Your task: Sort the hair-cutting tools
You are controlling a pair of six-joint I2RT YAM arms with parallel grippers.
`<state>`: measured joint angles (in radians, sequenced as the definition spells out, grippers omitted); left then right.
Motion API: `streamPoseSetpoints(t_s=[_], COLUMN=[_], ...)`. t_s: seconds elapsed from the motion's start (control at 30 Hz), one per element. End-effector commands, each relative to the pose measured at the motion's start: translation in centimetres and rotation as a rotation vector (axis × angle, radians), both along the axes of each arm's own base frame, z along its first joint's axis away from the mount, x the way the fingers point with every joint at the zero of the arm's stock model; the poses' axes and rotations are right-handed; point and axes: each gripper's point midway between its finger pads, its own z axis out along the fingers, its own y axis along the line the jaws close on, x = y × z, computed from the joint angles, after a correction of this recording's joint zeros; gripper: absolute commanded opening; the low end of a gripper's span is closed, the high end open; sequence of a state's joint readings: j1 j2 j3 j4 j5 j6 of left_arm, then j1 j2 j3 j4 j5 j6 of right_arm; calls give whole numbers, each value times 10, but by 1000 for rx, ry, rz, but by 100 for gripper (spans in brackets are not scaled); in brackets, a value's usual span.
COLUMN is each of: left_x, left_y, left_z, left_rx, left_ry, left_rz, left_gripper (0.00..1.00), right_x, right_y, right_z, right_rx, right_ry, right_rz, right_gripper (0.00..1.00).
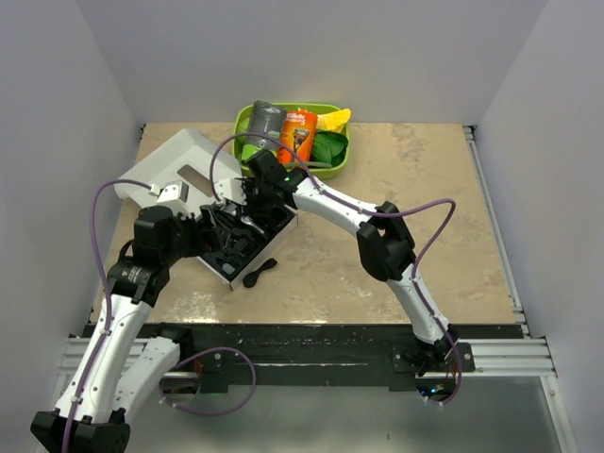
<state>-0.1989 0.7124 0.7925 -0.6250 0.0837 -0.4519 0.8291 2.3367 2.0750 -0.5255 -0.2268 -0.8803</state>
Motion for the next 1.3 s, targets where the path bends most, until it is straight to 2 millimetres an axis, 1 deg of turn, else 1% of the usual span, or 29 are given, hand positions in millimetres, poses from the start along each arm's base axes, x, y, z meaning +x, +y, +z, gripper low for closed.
streamPoseSetpoints(t_s=[0.0, 0.2, 0.33, 0.63, 0.7, 0.77, 0.93, 0.97, 1.13, 1.23, 1.27], left_x=[6, 7, 7, 8, 8, 7, 6, 7, 6, 6, 6], left_y=[-6, -6, -6, -6, -7, -7, -7, -7, -6, -7, -7], left_z=[7, 9, 9, 8, 8, 8, 8, 9, 8, 8, 9], left_rx=[-12, -12, -11, -11, -13, -14, -16, -18, -18, -19, -20], left_ry=[-35, -33, -32, -32, -32, -31, -34, -36, -34, -33, -37], left_rz=[-26, -30, -30, -28, -31, -30, -29, -29, -24, -26, -26], left_gripper=[91, 91, 91, 91, 91, 91, 91, 91, 91, 91, 91], right_x=[8, 7, 9, 6, 6, 5, 5, 5, 1, -2, -3], right_y=[6, 6, 3, 0, 0, 0, -1, -1, 2, 3, 3], right_z=[20, 10, 7, 7, 11, 11, 14, 18, 24, 33, 42], right_rx=[12, -4, -14, -21, -13, -11, -3, 3, 25, 49, 66], right_ry=[-64, -48, -50, -44, -44, -41, -36, -41, -30, -20, -23], right_rz=[34, 43, 38, 31, 27, 26, 19, 19, 20, 21, 23], right_gripper=[43, 46, 47, 53, 56, 58, 61, 62, 67, 68, 68])
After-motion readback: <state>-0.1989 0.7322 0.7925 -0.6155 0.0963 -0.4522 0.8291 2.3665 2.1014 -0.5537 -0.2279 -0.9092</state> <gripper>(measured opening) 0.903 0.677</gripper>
